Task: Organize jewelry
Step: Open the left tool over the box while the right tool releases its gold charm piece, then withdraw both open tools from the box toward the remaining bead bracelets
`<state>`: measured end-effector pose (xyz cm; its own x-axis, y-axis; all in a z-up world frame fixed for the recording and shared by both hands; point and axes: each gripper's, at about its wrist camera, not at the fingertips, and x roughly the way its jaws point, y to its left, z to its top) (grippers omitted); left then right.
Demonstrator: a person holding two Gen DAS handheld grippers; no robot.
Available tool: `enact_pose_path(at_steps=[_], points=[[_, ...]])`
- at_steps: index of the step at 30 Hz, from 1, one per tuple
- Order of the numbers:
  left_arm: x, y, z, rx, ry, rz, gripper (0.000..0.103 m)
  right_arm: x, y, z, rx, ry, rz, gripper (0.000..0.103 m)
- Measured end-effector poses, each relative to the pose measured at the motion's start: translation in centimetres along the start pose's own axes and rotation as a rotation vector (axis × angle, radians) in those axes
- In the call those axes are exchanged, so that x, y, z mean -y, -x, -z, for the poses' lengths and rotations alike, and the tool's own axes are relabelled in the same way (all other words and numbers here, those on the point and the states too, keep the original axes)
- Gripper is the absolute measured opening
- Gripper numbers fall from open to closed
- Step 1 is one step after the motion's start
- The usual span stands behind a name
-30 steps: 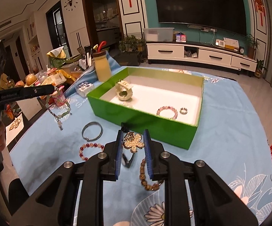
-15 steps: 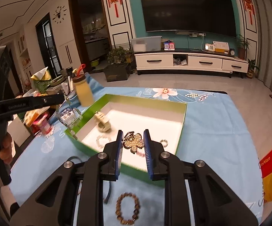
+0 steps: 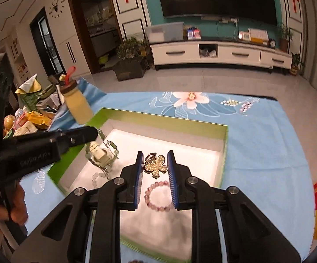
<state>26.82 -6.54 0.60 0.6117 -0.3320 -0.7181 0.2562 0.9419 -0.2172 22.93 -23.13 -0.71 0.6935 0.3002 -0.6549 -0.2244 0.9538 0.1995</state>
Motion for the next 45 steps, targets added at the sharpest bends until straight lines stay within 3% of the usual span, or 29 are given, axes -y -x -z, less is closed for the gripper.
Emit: enact_pose_path(at_steps=[5,6,8,10,13,18,24,32,39,45], points=[[-0.5,-2.5,-0.6,-0.039,0.01,-0.031,0.008,0.5,-3.3,-1.1,-0.067,-0.018,0.015,0.023],[-0.7,-2.6,-0.6,-0.04,0.015,-0.038,0.017,0.5,-3.5,-1.1,-0.07,-0.013,0.027,0.023],[-1.0,-2.5,-0.7,-0.039,0.025,-0.031,0.034,0.5,-3.6,-1.1,-0.071,-0.003,0.046,0.035],[-1.2,-2.0,-0.5,-0.026,0.016,-0.038,0.036,0.8,-3.3,-0.8,-0.062,-0.007,0.051,0.036],[-1.3,-0.4,0.1,-0.01,0.01,-0.024,0.04,1.4,-2.3,0.0,-0.056,-0.025,0.047,0.036],[-1.8,3.2,1.5,0.035,-0.002,-0.02,0.055,1.9,0.5,2.2,-0.042,-0.033,0.039,0.036],[-3.4,8.5,3.8,0.101,0.011,-0.046,0.064,2.4,4.6,4.6,0.004,-0.064,0.022,0.036],[-7.7,12.3,8.7,0.086,0.141,-0.071,0.07,2.1,8.8,7.9,0.035,-0.072,0.026,0.036],[-11.2,12.8,14.2,0.006,0.258,-0.098,0.07,1.6,9.7,10.9,-0.007,-0.093,0.022,0.036],[-11.7,12.7,17.6,-0.037,0.259,-0.143,0.07,1.4,9.8,12.9,-0.043,-0.111,0.001,0.036]])
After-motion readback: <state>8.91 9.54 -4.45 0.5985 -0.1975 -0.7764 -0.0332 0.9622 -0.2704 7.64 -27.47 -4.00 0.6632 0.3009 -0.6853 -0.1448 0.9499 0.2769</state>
